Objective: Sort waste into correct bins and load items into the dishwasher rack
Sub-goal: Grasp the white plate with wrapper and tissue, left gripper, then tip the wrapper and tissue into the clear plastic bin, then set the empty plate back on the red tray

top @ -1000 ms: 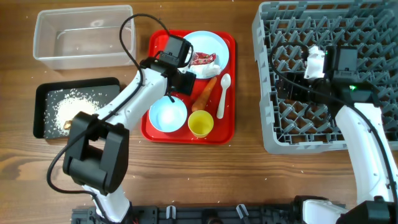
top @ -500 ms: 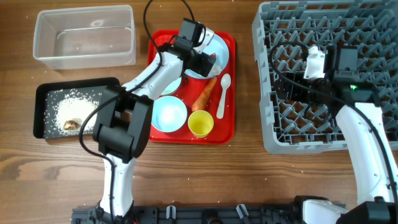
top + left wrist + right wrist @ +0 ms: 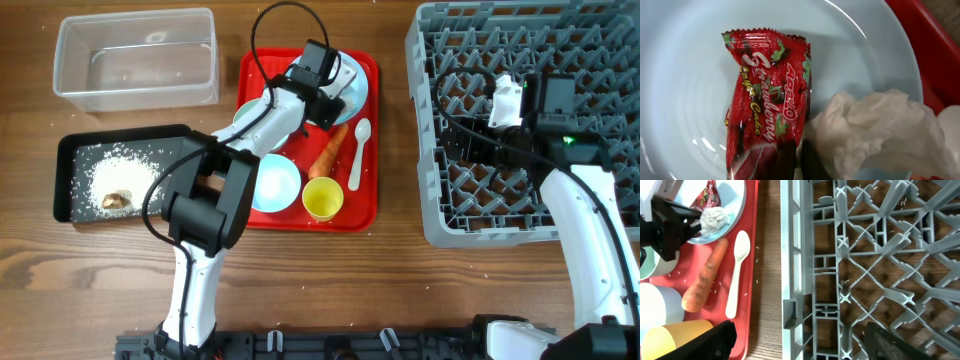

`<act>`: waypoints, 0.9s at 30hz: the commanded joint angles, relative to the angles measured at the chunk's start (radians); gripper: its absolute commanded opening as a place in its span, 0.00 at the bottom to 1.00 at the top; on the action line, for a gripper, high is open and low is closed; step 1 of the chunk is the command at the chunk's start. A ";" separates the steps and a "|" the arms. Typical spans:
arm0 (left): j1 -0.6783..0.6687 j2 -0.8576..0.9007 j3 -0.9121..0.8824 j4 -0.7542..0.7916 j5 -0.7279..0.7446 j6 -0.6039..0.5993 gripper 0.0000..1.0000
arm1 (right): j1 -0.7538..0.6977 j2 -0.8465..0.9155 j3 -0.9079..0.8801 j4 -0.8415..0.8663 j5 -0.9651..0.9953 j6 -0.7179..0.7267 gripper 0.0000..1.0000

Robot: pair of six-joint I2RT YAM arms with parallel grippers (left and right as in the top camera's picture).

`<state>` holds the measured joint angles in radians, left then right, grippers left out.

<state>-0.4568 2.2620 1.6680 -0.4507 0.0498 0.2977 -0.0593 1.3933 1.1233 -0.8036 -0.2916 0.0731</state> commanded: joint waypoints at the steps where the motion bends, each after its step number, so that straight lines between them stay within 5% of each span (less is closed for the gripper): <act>1: 0.047 -0.043 0.103 -0.039 -0.026 -0.138 0.04 | 0.004 0.010 0.023 0.002 0.002 -0.017 0.84; 7: 0.329 -0.235 0.172 -0.108 -0.025 -0.274 0.04 | 0.004 0.010 0.023 0.005 0.002 -0.017 0.84; 13: 0.576 -0.219 0.170 -0.197 -0.025 -0.278 0.04 | 0.004 0.010 0.023 0.021 0.002 0.009 0.84; 14: 0.603 -0.211 0.161 -0.225 -0.025 -0.276 0.10 | 0.004 0.010 0.023 0.026 0.002 0.010 0.84; 15: 0.614 -0.204 0.150 -0.229 -0.026 -0.276 0.26 | 0.004 0.010 0.023 0.026 0.002 0.009 0.84; 17: 0.624 -0.199 0.140 -0.227 -0.041 -0.277 1.00 | 0.004 0.010 0.023 0.024 0.002 0.010 0.84; 23: 0.580 -0.209 0.144 -0.220 -0.040 -0.276 1.00 | 0.004 0.010 0.023 0.033 0.002 0.009 0.84; 27: 0.435 -0.273 0.145 -0.275 -0.039 -0.260 1.00 | 0.004 0.010 0.023 0.033 0.002 0.009 0.84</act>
<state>0.0887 2.0476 1.8187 -0.6971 0.0086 0.0235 -0.0593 1.3933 1.1233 -0.7769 -0.2913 0.0746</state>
